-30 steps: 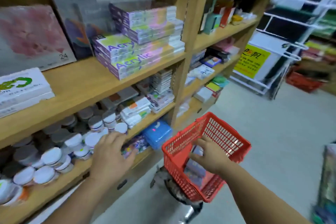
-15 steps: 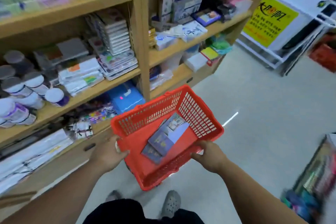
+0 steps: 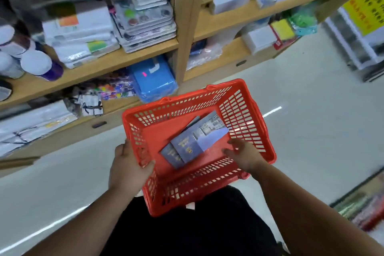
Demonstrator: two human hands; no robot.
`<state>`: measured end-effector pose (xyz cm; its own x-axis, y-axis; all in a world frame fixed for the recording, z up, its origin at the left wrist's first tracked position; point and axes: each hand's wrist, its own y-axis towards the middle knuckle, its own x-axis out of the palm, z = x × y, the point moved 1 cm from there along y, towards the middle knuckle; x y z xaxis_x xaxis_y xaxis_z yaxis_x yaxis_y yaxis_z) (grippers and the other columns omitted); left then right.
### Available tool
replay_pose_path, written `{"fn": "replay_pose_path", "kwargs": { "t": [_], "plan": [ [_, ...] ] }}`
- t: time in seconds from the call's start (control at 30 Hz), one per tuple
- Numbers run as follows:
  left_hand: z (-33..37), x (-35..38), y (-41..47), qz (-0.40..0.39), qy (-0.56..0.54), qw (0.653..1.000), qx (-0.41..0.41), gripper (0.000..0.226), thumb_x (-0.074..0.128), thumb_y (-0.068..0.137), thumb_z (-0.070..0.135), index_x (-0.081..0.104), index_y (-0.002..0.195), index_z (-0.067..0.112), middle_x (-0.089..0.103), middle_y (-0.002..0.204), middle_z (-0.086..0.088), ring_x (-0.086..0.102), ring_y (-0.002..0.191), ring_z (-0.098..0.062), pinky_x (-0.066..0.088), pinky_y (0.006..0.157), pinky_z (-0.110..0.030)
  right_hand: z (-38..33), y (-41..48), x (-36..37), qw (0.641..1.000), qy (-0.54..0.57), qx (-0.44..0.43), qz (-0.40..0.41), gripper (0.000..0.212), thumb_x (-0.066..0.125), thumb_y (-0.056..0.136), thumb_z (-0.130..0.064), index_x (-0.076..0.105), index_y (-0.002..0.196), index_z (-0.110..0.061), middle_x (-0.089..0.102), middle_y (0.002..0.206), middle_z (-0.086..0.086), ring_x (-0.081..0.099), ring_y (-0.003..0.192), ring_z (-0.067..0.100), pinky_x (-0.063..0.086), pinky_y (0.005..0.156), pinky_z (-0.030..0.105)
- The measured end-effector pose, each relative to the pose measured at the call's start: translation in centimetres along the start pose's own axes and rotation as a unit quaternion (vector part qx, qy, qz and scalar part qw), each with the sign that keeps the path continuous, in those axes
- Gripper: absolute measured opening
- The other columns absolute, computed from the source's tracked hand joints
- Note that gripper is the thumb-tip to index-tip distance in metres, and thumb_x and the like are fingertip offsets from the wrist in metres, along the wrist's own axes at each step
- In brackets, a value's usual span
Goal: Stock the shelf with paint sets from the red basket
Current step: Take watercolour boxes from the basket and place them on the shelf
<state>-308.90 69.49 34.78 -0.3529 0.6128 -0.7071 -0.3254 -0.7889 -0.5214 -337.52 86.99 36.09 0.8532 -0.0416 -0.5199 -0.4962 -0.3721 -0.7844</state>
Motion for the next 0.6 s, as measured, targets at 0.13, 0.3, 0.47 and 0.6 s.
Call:
{"fn": "replay_pose_path", "kwargs": {
  "t": [0.13,0.3,0.47,0.6],
  "plan": [
    [0.4,1.9,-0.2,0.073,-0.012,0.996,-0.045,0.085,0.085,0.078,0.031,0.042,0.149,0.014,0.050,0.133,-0.015,0.064,0.109,-0.040,0.055,0.088,-0.049,-0.3,6.1,0.1,1.000,-0.025,-0.005,0.001,0.056,0.075,0.092,-0.036,0.060,0.139,-0.011,0.068,0.130,0.016,0.067,0.106,0.028,0.051,0.094,0.035],
    [1.4,4.5,-0.6,0.150,-0.045,0.981,-0.111,0.096,0.083,0.079,0.030,0.029,0.156,0.009,0.042,0.145,-0.017,0.055,0.123,-0.041,0.052,0.100,-0.055,0.1,13.3,0.8,0.997,-0.069,-0.017,-0.016,0.050,0.078,0.086,-0.032,0.065,0.130,-0.013,0.074,0.111,0.015,0.071,0.097,0.034,0.053,0.076,0.035],
    [1.4,6.7,-0.2,0.195,-0.023,0.971,-0.138,0.096,0.077,0.085,0.022,0.019,0.160,0.009,0.036,0.152,-0.018,0.052,0.129,-0.044,0.052,0.097,-0.061,1.1,17.9,2.6,0.997,-0.067,-0.036,-0.028,0.055,0.078,0.081,-0.042,0.065,0.131,-0.022,0.073,0.119,0.005,0.071,0.105,0.029,0.060,0.088,0.044],
    [0.8,7.2,-0.2,0.228,-0.004,0.967,-0.109,0.092,0.076,0.084,0.028,0.026,0.158,0.003,0.041,0.148,-0.023,0.048,0.131,-0.044,0.048,0.104,-0.062,1.7,19.7,4.1,0.999,-0.023,-0.042,-0.018,0.077,0.080,0.070,-0.058,0.060,0.135,-0.022,0.070,0.124,0.011,0.068,0.113,0.032,0.057,0.097,0.046]
  ]
}}
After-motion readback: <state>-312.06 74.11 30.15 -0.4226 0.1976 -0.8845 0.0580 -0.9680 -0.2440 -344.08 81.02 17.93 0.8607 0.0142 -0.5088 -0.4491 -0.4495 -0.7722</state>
